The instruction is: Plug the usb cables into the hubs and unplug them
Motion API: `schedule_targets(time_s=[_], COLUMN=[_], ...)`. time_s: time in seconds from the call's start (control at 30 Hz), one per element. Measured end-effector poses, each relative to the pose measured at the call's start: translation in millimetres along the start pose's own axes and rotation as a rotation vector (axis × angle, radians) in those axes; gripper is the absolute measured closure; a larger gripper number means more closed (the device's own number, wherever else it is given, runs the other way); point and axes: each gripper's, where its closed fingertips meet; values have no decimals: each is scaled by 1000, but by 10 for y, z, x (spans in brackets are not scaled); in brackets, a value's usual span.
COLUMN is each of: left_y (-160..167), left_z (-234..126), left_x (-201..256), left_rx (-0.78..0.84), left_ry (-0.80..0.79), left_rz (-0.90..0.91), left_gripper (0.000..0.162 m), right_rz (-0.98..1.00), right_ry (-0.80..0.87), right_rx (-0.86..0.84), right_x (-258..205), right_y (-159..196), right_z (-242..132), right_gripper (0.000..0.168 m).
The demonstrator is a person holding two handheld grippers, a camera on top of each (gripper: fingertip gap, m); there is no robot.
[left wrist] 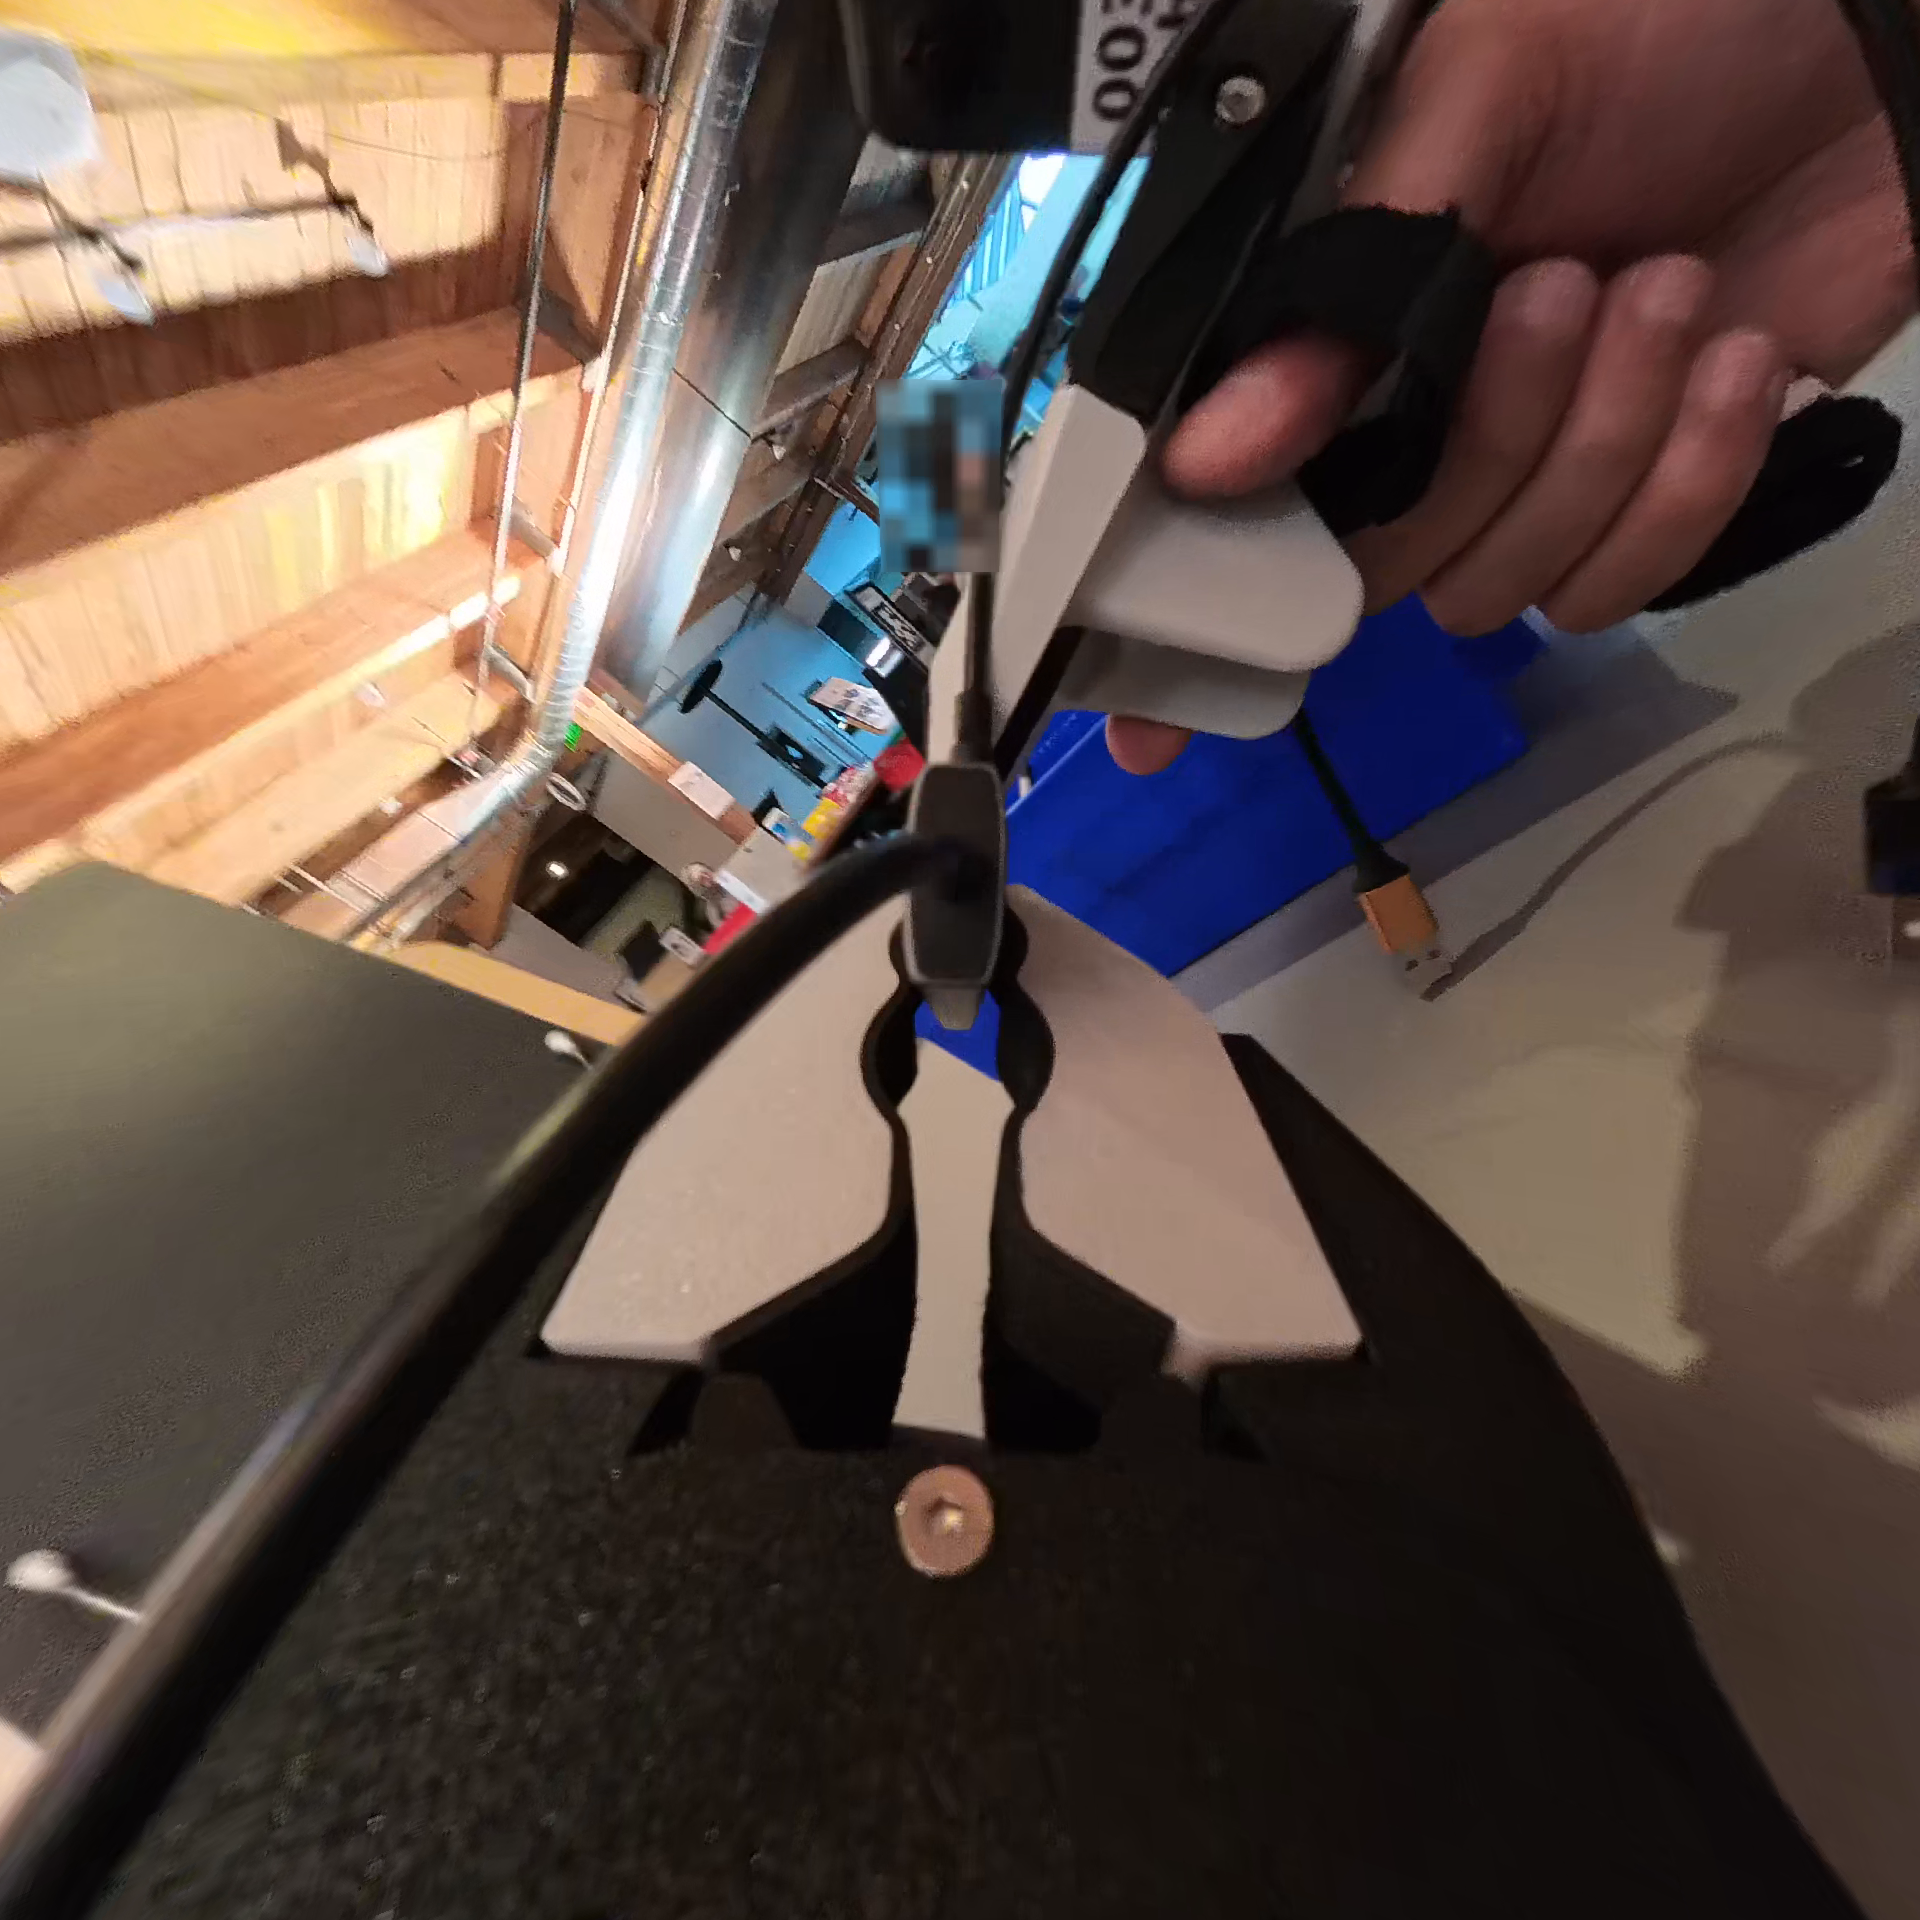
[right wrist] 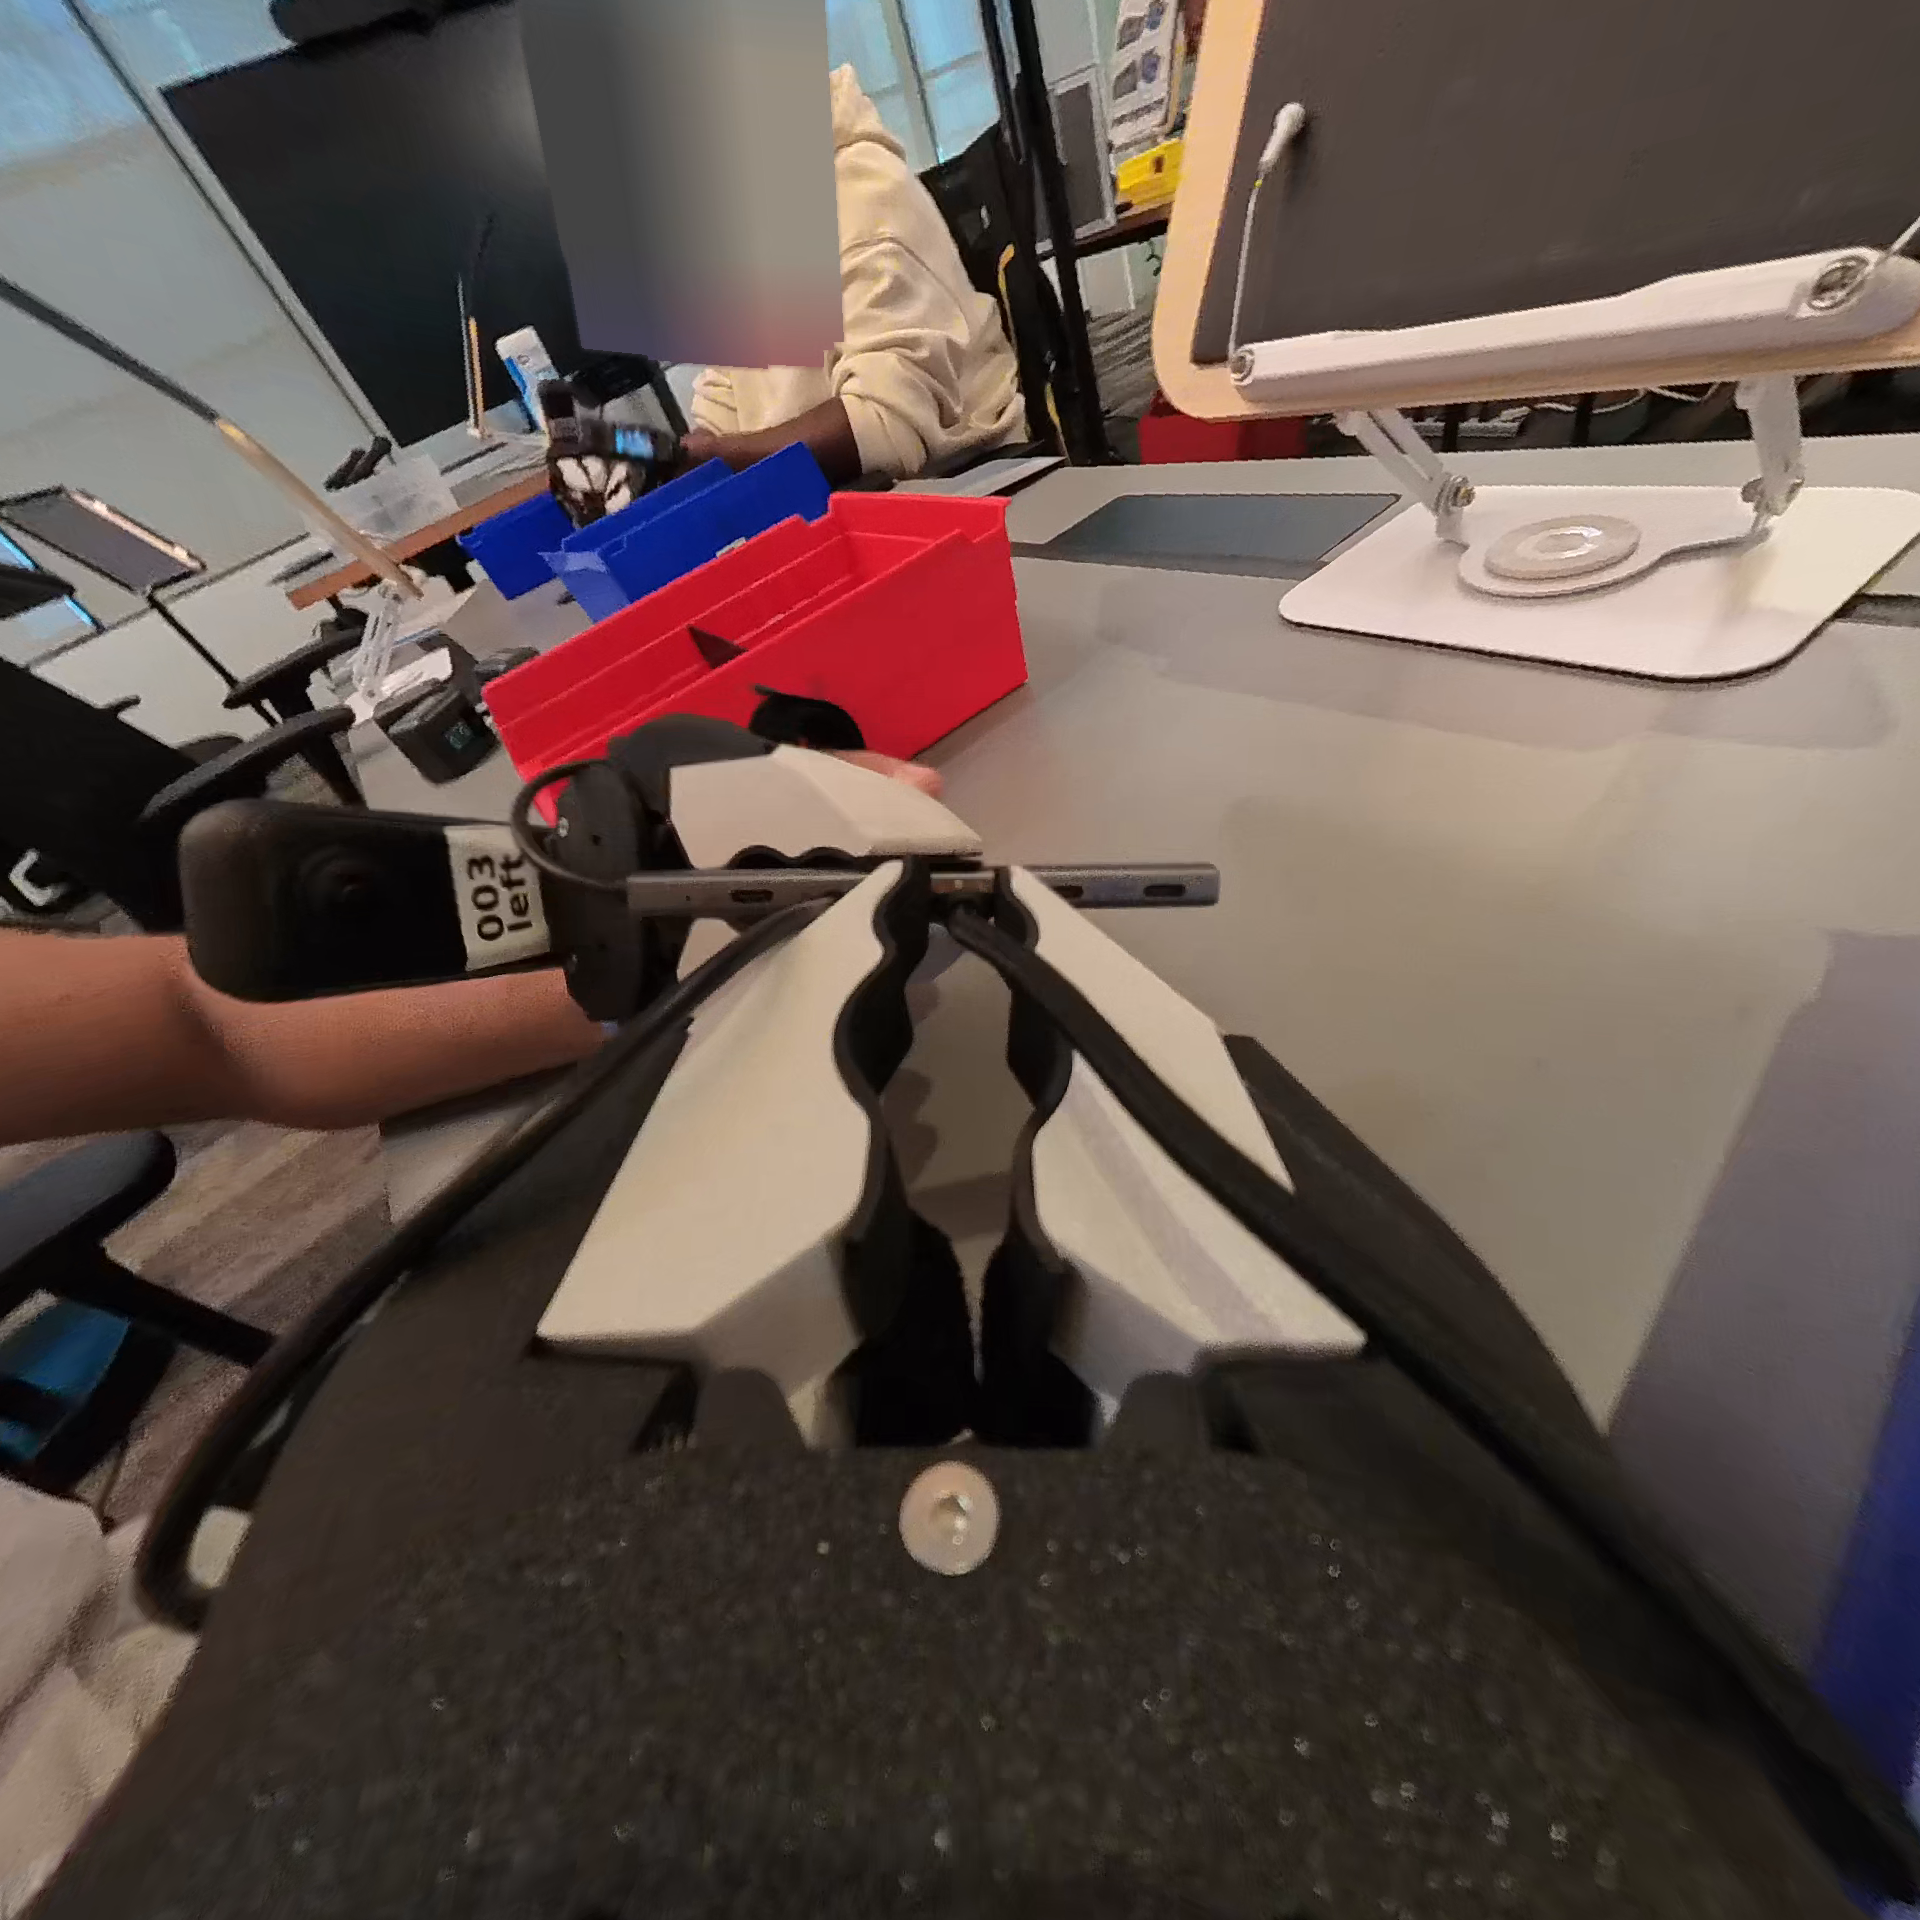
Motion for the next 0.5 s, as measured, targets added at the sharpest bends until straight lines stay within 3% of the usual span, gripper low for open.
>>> schedule_targets(time_s=[0.07, 0.13, 0.23, 0.37, 0.5], left_y=[29, 74, 172, 176, -17], left_z=[5, -22, -83, -121, -139], left_x=[-36, -152, -411, -529, -496], left_rx=[8, 2, 21, 114, 222], left_ry=[0, -29, -69, 18, 153], left_rz=[-82, -185, -429, -786, -980], left_gripper=[153, 150, 150, 152, 153], right_rz=[22, -9, -67, -79, 2], right_ry=[12, 44, -39, 28, 40], right_rx=[28, 68, 43, 34, 12], right_x=[18, 36, -122, 45, 227], right_y=[-52, -132, -118, -89, -29], right_z=[17, -37, -162, -227, -87], right_gripper=[157, 143, 142, 141, 129])
Point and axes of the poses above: each gripper's, where its closed fingertips meet, z out along the fingers, y out of its underside, x = y × z across the jaws
